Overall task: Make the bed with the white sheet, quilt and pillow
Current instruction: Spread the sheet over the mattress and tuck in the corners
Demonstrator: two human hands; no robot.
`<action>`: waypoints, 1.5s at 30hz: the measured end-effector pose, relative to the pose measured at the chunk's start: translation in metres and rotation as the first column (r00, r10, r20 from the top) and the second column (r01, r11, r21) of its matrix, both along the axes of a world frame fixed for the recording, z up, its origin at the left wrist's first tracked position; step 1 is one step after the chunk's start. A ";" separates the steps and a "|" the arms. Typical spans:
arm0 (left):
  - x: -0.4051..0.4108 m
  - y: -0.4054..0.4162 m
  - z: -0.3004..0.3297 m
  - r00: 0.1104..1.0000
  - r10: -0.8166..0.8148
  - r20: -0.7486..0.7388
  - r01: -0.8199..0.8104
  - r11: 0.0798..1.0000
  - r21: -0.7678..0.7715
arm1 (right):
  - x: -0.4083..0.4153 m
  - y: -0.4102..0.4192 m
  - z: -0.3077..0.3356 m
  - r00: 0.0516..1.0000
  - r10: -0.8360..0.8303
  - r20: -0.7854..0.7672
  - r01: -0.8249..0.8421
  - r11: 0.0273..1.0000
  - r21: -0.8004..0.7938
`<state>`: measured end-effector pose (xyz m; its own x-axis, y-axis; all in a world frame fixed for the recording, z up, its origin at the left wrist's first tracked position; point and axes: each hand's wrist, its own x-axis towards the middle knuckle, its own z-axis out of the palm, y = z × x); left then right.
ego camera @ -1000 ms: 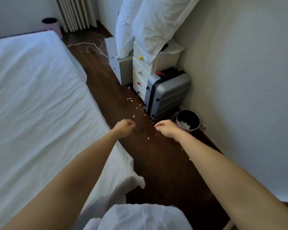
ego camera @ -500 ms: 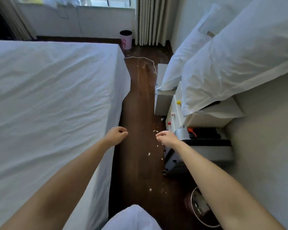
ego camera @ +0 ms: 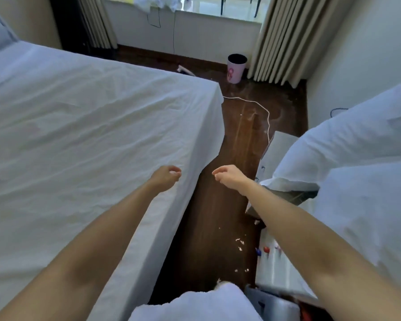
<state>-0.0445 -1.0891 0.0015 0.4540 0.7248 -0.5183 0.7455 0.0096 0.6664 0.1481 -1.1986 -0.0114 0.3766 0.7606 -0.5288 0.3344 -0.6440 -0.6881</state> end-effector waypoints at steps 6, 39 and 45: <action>0.128 0.128 0.011 0.998 -0.037 0.042 0.036 0.999 0.020 | 0.138 0.133 0.004 1.000 0.026 0.001 -0.026 1.000 -0.004; 0.666 0.758 -0.050 0.898 0.427 -0.104 -0.427 0.904 0.024 | 0.712 0.874 -0.033 0.787 0.601 0.139 -0.574 0.796 -0.193; 0.689 0.779 -0.042 0.614 0.774 -0.155 -0.783 0.622 0.008 | 0.723 0.984 -0.040 0.591 0.800 0.105 -0.784 0.600 -0.157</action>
